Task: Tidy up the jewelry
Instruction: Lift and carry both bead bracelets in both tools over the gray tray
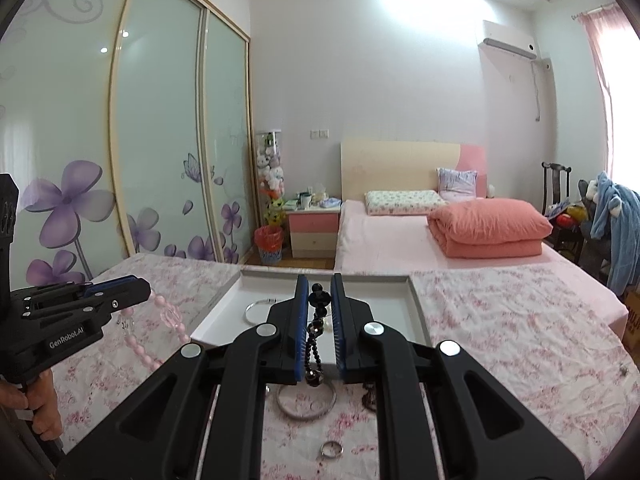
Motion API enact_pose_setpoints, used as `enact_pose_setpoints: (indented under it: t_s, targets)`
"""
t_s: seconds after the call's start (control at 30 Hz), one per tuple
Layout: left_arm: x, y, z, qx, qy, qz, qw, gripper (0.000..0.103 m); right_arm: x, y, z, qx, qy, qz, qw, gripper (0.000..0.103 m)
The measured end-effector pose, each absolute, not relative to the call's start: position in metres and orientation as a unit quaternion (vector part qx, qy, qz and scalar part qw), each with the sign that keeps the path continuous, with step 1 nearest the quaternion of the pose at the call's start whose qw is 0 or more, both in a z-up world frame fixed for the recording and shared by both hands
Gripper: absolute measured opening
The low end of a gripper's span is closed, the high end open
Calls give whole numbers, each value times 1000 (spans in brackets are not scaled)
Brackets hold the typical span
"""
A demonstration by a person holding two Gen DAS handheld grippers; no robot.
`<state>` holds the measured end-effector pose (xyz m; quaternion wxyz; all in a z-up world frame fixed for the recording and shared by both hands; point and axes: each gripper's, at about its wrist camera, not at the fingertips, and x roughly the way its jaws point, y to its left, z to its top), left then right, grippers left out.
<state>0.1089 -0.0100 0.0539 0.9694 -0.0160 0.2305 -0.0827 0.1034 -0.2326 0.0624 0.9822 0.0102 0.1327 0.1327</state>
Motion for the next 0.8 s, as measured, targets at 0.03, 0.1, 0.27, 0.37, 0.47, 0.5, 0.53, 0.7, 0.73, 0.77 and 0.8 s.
enact_pose_setpoints:
  t_s: [0.03,0.1,0.27,0.37,0.47,0.5,0.53,0.7,0.73,0.77,0.8]
  targets:
    - [111,-12,56,-13,228,-82,970,13,104,-232,63,10,131,132,982,12]
    - [114,-14,59,-9,222,-79,972,13,107,-230,66,11,125,132,983,12]
    - [127,-19,67,-1,212,-71,975,13,116,-227,73,11,108,125,986,12]
    - [138,-23,68,2,211,-66,975,13,123,-226,74,15,103,121,987,12]
    - [151,-26,67,4,215,-61,975,13,134,-226,74,18,102,117,988,12]
    - [155,-26,67,4,215,-60,975,13,138,-226,74,18,103,116,988,12]
    - [161,-27,67,5,217,-60,974,13,143,-226,73,19,104,115,988,12]
    - [184,-28,65,4,225,-56,973,13,163,-223,71,20,112,111,987,12]
    - [190,-28,63,3,228,-55,972,13,166,-223,71,20,114,111,987,12]
    - [194,-28,61,3,230,-54,972,13,171,-222,70,20,117,111,987,12]
    - [198,-28,60,2,233,-54,971,13,176,-222,68,21,121,110,986,12]
